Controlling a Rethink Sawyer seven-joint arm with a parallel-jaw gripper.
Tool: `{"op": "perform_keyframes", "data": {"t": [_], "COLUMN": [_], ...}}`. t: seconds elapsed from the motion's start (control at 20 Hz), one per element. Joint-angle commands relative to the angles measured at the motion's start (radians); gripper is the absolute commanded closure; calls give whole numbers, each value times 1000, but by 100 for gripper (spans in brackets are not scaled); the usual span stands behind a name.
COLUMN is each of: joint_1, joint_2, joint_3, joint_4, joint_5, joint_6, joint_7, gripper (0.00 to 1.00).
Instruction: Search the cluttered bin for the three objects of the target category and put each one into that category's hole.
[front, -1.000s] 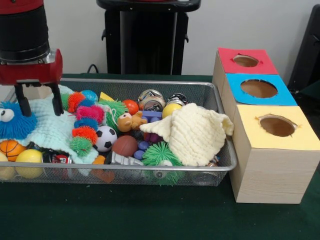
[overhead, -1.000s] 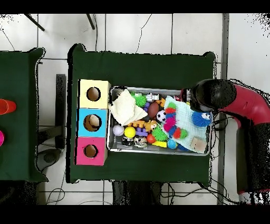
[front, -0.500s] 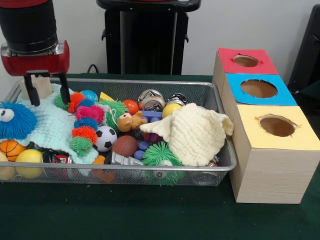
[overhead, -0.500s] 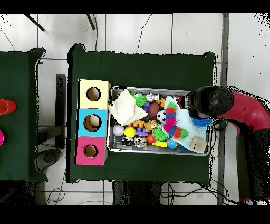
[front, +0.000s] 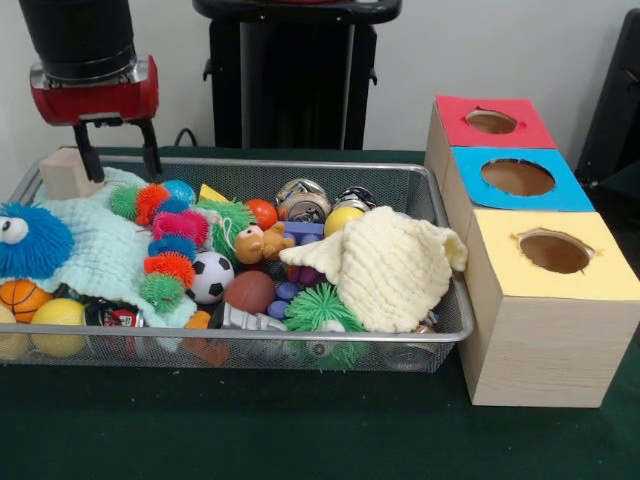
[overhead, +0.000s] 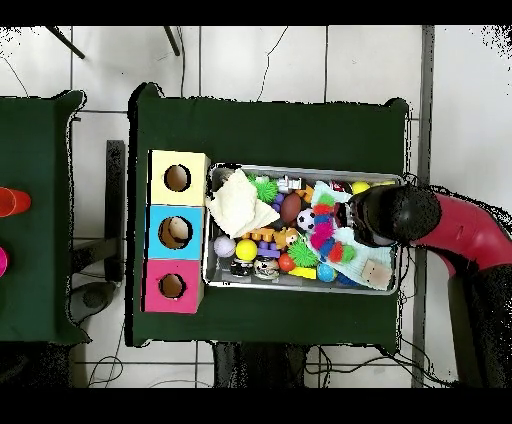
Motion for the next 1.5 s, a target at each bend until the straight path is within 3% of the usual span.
{"op": "perform_keyframes", "data": {"t": [0.05, 0.45, 0.75, 0.95, 1.5], "joint_1": [-36, -6, 26, 17, 2], "joint_2": [15, 106, 67, 63, 125], "joint_3": [78, 62, 30, 17, 35], "joint_4": [143, 108, 115, 145, 105], "joint_5": [-68, -91, -85, -79, -83], "joint_6": [-81, -128, -97, -126, -168], "joint_7": [-150, -72, -7, 25, -9], "gripper": [0, 0, 0, 0, 0]}}
